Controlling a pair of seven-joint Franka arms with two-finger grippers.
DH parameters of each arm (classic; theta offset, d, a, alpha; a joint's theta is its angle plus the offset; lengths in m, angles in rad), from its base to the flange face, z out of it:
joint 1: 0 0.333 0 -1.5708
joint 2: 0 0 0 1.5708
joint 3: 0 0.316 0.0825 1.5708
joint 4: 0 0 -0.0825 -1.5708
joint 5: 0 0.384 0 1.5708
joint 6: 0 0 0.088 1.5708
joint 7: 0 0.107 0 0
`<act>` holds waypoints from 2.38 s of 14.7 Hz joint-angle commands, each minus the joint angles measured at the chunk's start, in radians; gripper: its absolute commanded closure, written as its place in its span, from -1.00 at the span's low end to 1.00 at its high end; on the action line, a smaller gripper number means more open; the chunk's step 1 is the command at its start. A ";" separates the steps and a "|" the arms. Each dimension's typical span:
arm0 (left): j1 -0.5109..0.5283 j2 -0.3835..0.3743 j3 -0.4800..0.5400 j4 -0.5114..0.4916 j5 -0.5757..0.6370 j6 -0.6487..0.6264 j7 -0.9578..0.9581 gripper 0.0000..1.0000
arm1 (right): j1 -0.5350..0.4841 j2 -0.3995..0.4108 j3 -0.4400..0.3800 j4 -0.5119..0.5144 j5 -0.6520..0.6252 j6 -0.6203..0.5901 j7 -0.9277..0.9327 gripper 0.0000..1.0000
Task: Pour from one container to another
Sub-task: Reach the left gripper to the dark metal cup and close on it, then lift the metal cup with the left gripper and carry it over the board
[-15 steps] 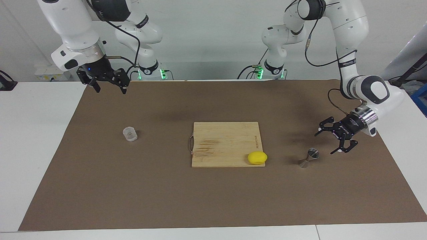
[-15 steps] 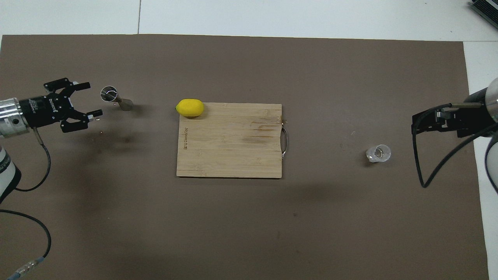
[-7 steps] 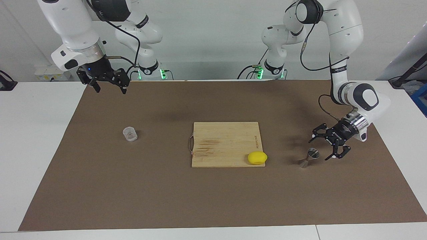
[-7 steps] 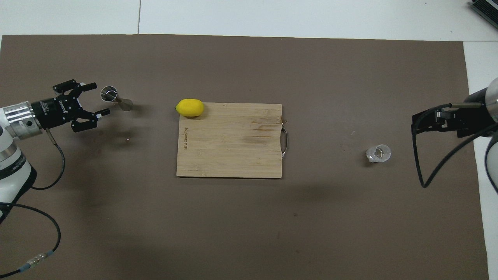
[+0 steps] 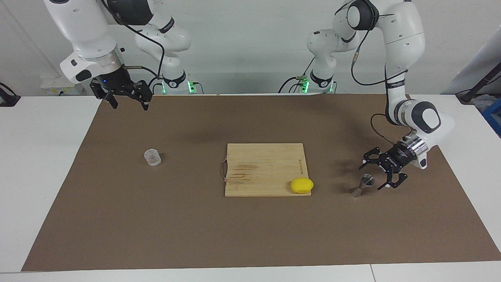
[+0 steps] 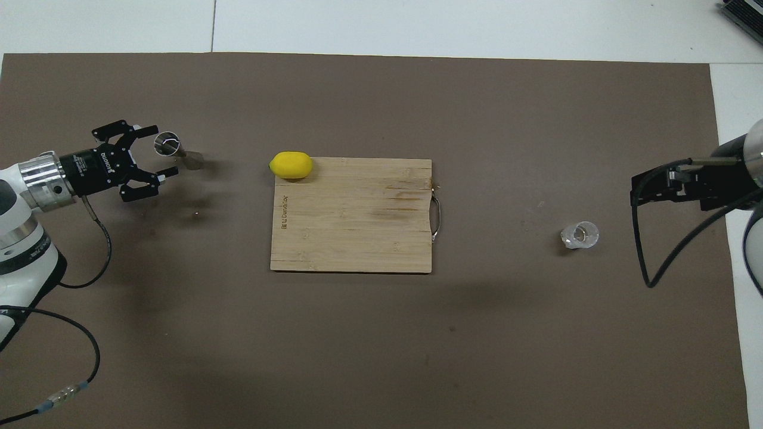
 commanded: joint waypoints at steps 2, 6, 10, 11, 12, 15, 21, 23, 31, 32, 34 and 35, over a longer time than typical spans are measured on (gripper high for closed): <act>0.002 0.001 -0.003 0.004 -0.038 -0.003 0.021 -1.00 | -0.014 -0.017 0.006 -0.018 0.019 0.003 0.010 -1.00; 0.003 0.001 -0.002 0.002 -0.038 -0.003 0.021 -0.70 | -0.014 -0.017 0.006 -0.018 0.019 0.003 0.010 -1.00; 0.009 0.000 -0.002 0.002 -0.037 -0.010 0.016 1.00 | -0.014 -0.017 0.006 -0.018 0.019 0.003 0.010 -1.00; 0.011 0.000 -0.002 0.002 -0.036 -0.013 0.009 1.00 | -0.014 -0.017 0.006 -0.018 0.019 0.003 0.010 -1.00; 0.009 0.000 -0.003 0.007 -0.035 -0.020 0.005 1.00 | -0.014 -0.017 0.006 -0.018 0.019 0.003 0.010 -1.00; 0.006 0.000 -0.005 0.027 -0.030 -0.035 -0.014 1.00 | -0.014 -0.017 0.006 -0.018 0.019 0.003 0.010 -1.00; -0.001 -0.020 -0.190 0.105 -0.040 -0.030 -0.087 1.00 | -0.014 -0.017 0.006 -0.018 0.019 0.004 0.010 -1.00; -0.030 -0.034 -0.231 0.114 -0.043 -0.012 -0.111 1.00 | -0.014 -0.018 0.006 -0.018 0.019 0.003 0.010 -1.00; -0.254 -0.085 -0.256 0.114 -0.075 0.195 -0.231 1.00 | -0.017 -0.020 -0.002 -0.020 0.019 0.000 0.005 -1.00; -0.280 -0.085 -0.256 0.111 -0.078 0.204 -0.231 1.00 | -0.017 -0.020 -0.002 -0.021 0.019 -0.002 0.002 -1.00; -0.337 -0.085 -0.256 0.106 -0.078 0.281 -0.232 1.00 | -0.017 -0.021 -0.003 -0.023 0.019 -0.014 0.001 -1.00; -0.375 -0.085 -0.258 0.105 -0.078 0.324 -0.232 1.00 | -0.019 -0.021 -0.003 -0.021 0.019 -0.013 0.001 -1.00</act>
